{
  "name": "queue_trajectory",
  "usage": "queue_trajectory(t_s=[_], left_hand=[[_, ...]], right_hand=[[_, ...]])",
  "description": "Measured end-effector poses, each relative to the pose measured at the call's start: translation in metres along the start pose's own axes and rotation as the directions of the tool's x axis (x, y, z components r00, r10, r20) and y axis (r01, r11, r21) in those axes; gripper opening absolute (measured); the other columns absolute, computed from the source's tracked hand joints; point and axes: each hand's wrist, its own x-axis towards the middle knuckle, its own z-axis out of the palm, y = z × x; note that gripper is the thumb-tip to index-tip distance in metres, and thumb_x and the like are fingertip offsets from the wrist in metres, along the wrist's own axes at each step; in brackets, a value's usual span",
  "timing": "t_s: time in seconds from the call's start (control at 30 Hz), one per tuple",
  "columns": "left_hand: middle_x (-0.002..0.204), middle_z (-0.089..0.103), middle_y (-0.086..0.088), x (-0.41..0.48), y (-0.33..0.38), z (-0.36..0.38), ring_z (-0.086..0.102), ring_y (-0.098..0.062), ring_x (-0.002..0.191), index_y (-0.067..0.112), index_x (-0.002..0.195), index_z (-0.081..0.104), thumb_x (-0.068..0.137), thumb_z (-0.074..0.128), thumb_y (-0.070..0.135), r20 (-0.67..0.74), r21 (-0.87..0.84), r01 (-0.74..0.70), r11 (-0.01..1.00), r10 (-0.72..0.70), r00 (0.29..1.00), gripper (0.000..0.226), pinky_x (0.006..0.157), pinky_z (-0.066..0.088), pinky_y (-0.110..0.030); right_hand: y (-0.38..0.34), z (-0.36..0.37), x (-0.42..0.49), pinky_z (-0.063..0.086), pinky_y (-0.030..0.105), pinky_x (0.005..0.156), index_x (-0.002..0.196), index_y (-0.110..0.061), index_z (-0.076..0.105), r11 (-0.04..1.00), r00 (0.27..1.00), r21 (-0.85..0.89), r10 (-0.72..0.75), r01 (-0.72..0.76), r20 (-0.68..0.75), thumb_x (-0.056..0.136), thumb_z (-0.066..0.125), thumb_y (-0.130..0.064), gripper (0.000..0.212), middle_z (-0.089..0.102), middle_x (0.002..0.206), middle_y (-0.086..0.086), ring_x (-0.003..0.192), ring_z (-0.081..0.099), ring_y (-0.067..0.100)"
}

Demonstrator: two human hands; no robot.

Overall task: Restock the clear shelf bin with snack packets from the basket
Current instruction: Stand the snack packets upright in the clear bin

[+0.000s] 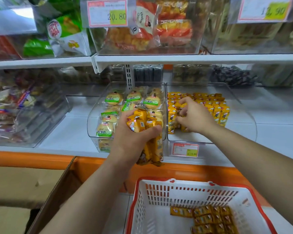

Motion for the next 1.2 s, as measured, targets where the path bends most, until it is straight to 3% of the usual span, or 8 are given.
queue_trajectory(t_s=[0.13, 0.23, 0.37, 0.5, 0.67, 0.83, 1.0, 1.2], left_hand=[[0.106, 0.077, -0.001, -0.006, 0.002, 0.008, 0.076, -0.024, 0.098, 0.031, 0.131, 0.056, 0.070, 0.092, 0.025, 0.042, -0.069, 0.067, 0.995, -0.065, 0.997, 0.071, 0.084, 0.062, -0.054], [0.110, 0.075, -0.016, -0.015, 0.003, 0.022, 0.074, -0.038, 0.100, 0.021, 0.125, 0.060, 0.075, 0.089, 0.020, 0.092, -0.134, 0.134, 0.982, -0.122, 0.988, 0.058, 0.080, 0.061, -0.060], [0.114, 0.073, -0.022, -0.028, 0.007, 0.037, 0.073, -0.043, 0.100, 0.014, 0.126, 0.061, 0.075, 0.087, 0.021, 0.152, -0.226, 0.211, 0.951, -0.180, 0.972, 0.058, 0.081, 0.060, -0.062], [0.113, 0.072, -0.026, -0.033, 0.008, 0.039, 0.072, -0.047, 0.100, 0.010, 0.124, 0.062, 0.076, 0.085, 0.022, 0.170, -0.226, 0.208, 0.952, -0.172, 0.970, 0.054, 0.077, 0.062, -0.056], [0.108, 0.075, -0.020, -0.035, 0.003, 0.040, 0.077, -0.031, 0.085, 0.006, 0.126, 0.062, 0.084, 0.079, 0.019, 0.153, -0.167, 0.200, 0.965, -0.175, 0.973, 0.047, 0.068, 0.062, -0.041], [0.100, 0.078, -0.014, -0.028, 0.003, 0.031, 0.078, -0.030, 0.084, 0.007, 0.122, 0.063, 0.089, 0.075, 0.015, 0.123, -0.121, 0.193, 0.974, -0.178, 0.976, 0.035, 0.064, 0.062, -0.038], [0.095, 0.080, -0.008, -0.019, 0.005, 0.018, 0.079, -0.027, 0.085, 0.015, 0.114, 0.063, 0.090, 0.075, 0.017, 0.150, -0.070, 0.142, 0.987, -0.130, 0.980, 0.028, 0.067, 0.065, -0.043], [0.097, 0.080, -0.008, -0.011, 0.005, 0.002, 0.079, -0.027, 0.086, 0.019, 0.111, 0.066, 0.088, 0.077, 0.020, 0.195, -0.031, 0.130, 0.991, -0.121, 0.973, 0.026, 0.073, 0.064, -0.050]], right_hand=[[-0.022, -0.035, -0.067, 0.054, 0.031, 0.056, 0.106, -0.031, 0.061, 0.902, 0.988, 0.431, -0.042, -0.028, 0.152, 0.089, 0.069, -0.020, 0.022, 0.072, 0.080, -0.005, 0.061, 0.068, 0.013], [-0.040, -0.049, -0.119, 0.057, 0.028, 0.057, 0.116, -0.038, 0.060, 0.733, 0.929, 0.658, -0.102, -0.172, 0.357, 0.093, 0.067, -0.017, 0.033, 0.071, 0.089, -0.008, 0.075, 0.073, 0.021], [-0.050, -0.047, -0.145, 0.060, 0.034, 0.064, 0.119, -0.038, 0.055, 0.571, 0.931, 0.774, -0.045, -0.274, 0.362, 0.090, 0.070, -0.017, 0.038, 0.069, 0.094, 0.001, 0.078, 0.072, 0.014], [-0.041, -0.057, -0.146, 0.055, 0.028, 0.067, 0.140, -0.043, 0.043, 0.610, 0.922, 0.752, -0.086, -0.251, 0.377, 0.085, 0.075, -0.016, 0.070, 0.056, 0.100, 0.002, 0.077, 0.067, 0.010], [-0.021, -0.064, -0.141, 0.057, 0.033, 0.061, 0.123, -0.052, 0.054, 0.643, 0.918, 0.724, -0.081, -0.250, 0.388, 0.083, 0.079, -0.016, 0.060, 0.056, 0.121, 0.012, 0.086, 0.073, 0.028], [0.007, -0.073, -0.105, 0.056, 0.041, 0.069, 0.110, -0.046, 0.051, 0.824, 0.990, 0.565, -0.047, -0.037, 0.134, 0.073, 0.086, -0.013, 0.060, 0.059, 0.094, 0.004, 0.063, 0.060, 0.008], [0.018, -0.059, -0.048, 0.051, 0.041, 0.062, 0.097, -0.041, 0.041, 0.965, 0.998, 0.255, -0.065, 0.064, -0.004, 0.070, 0.087, -0.013, 0.060, 0.063, 0.087, 0.000, 0.057, 0.056, 0.013], [0.014, -0.021, 0.003, 0.044, 0.035, 0.069, 0.100, -0.027, 0.045, 0.997, 0.997, 0.022, -0.074, 0.074, 0.002, 0.065, 0.091, -0.015, 0.059, 0.062, 0.102, 0.004, 0.090, 0.060, 0.027]])
